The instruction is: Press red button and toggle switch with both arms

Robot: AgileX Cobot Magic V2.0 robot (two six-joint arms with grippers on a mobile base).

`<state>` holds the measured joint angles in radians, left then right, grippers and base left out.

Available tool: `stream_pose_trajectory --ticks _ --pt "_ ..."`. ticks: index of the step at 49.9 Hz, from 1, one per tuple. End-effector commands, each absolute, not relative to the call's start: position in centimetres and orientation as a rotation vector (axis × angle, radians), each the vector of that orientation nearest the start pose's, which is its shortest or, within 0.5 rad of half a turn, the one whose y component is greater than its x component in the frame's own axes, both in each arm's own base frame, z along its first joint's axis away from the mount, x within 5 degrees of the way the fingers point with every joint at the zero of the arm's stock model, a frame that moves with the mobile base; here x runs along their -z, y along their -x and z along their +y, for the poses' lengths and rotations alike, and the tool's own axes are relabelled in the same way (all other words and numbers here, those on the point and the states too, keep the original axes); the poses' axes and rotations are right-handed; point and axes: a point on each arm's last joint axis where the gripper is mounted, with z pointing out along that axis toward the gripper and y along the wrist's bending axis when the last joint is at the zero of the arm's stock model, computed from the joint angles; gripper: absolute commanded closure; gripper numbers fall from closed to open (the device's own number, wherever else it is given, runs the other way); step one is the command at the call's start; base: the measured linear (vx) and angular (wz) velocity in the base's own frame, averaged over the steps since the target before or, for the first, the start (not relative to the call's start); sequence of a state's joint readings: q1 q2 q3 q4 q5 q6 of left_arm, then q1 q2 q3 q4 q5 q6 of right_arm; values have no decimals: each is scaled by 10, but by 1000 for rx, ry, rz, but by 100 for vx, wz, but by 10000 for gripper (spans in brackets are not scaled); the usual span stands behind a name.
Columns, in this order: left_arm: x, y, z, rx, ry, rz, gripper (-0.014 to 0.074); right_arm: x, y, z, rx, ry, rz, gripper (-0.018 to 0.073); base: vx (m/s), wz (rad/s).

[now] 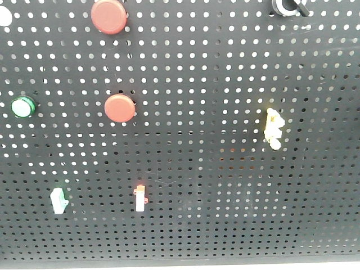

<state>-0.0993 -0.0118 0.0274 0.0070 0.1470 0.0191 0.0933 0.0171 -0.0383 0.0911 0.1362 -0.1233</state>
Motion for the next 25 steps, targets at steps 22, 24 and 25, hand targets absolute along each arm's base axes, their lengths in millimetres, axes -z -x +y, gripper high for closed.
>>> stream_pose_trajectory --ticks 22,24,25 --pt "-188 -57 -6 64 -97 1578 595 -191 -56 -3 41 -40 1604 562 0 0" --pt "-188 -57 -6 64 -97 1578 595 -191 -56 -3 47 -35 1604 562 0 0" --pt "-188 -57 -6 64 -97 1578 595 -191 -56 -3 47 -35 1604 562 0 0"
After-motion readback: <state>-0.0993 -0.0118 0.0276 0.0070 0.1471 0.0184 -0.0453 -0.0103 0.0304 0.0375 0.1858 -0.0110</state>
